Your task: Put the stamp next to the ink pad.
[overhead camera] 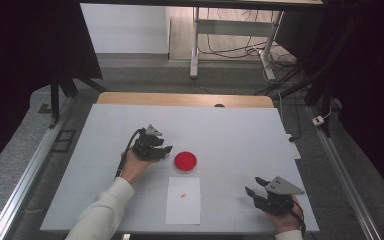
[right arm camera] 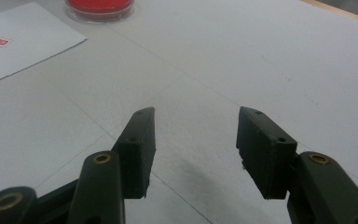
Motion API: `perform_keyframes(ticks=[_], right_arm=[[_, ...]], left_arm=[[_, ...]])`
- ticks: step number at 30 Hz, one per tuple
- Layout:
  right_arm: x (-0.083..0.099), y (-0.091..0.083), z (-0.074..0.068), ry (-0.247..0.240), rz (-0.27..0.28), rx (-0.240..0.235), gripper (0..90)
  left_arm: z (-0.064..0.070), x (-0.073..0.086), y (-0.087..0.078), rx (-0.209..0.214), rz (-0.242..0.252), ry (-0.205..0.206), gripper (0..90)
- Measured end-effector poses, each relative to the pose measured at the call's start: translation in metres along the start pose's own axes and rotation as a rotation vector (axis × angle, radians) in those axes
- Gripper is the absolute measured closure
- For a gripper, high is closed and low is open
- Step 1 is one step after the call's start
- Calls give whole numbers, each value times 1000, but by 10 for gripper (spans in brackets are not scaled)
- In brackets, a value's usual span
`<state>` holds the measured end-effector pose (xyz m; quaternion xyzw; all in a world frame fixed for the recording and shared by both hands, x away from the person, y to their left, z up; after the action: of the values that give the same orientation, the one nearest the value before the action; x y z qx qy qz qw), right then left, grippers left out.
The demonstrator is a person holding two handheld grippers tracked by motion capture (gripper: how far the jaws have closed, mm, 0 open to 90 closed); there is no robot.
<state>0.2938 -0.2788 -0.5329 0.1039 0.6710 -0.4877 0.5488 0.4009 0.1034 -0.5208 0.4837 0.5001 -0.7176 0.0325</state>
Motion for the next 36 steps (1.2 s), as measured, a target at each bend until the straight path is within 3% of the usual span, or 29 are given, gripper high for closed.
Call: perform_keyframes(ticks=[6, 13, 16, 21, 26, 36], right_arm=[[0, 0, 0, 1, 2, 1, 464], [0, 0, 1, -2, 6, -2, 461], [0, 0, 2, -1, 9, -7, 458], [-1, 0, 5, 1, 18, -16, 456], [-1, -1, 8, -2, 24, -24, 456], [0, 2, 14, -11, 25, -55, 454]], left_arm=[[4, -3, -13, 10, 45, -9, 360], [16, 2, -34, 44, 67, 18, 325], [21, 10, -44, 68, 72, 10, 325], [27, 28, -61, 72, 97, 1, 327], [35, 46, -76, 75, 91, 38, 329], [51, 81, -90, 85, 92, 66, 332]])
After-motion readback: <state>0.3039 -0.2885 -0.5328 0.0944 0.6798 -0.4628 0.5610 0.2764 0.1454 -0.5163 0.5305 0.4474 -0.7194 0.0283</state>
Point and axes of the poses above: each handheld gripper's, and its own axes: y roughly forward along the jaws, x roughly out of its underside, z roughly to its right, the point moved 4 cm from there along y, roughly forward along the jaws, and after that the axes turned 5 degrees about y, right-handed, at the moved point
